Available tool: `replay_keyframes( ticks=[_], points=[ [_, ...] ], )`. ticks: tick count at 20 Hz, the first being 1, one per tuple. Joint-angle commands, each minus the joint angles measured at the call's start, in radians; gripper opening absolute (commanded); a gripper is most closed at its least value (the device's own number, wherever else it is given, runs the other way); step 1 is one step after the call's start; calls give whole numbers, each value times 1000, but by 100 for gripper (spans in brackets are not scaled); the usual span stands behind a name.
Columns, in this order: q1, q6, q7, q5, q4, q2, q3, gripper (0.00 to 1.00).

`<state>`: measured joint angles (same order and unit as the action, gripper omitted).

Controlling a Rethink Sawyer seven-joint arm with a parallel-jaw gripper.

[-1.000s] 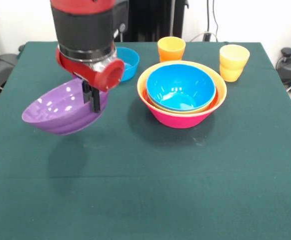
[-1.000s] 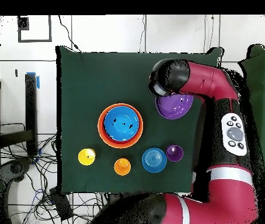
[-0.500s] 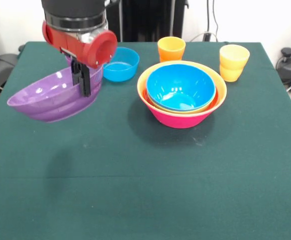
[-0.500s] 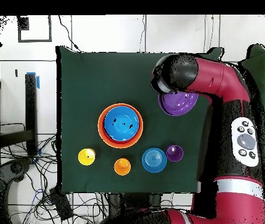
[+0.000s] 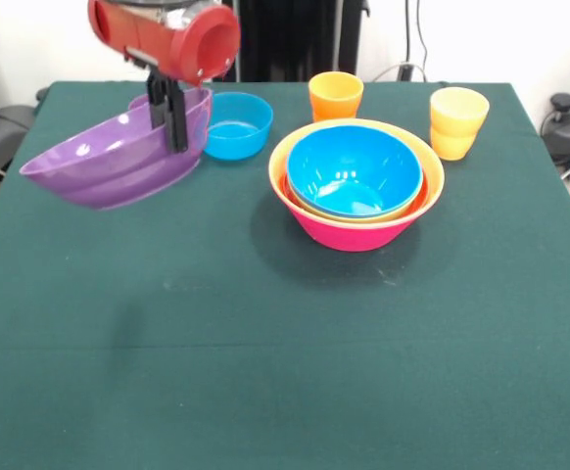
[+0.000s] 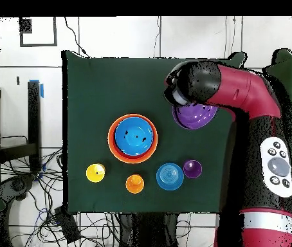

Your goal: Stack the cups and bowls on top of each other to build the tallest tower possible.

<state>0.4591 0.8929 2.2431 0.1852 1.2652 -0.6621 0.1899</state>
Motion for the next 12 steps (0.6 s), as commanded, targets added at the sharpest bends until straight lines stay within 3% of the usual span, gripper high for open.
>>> replay_keyframes(
  ticks=[1,12],
  points=[
    [14,35,-207,-8,174,-76,105,0],
    [15,-43,-148,-18,320,-161,127,0]
  ],
)
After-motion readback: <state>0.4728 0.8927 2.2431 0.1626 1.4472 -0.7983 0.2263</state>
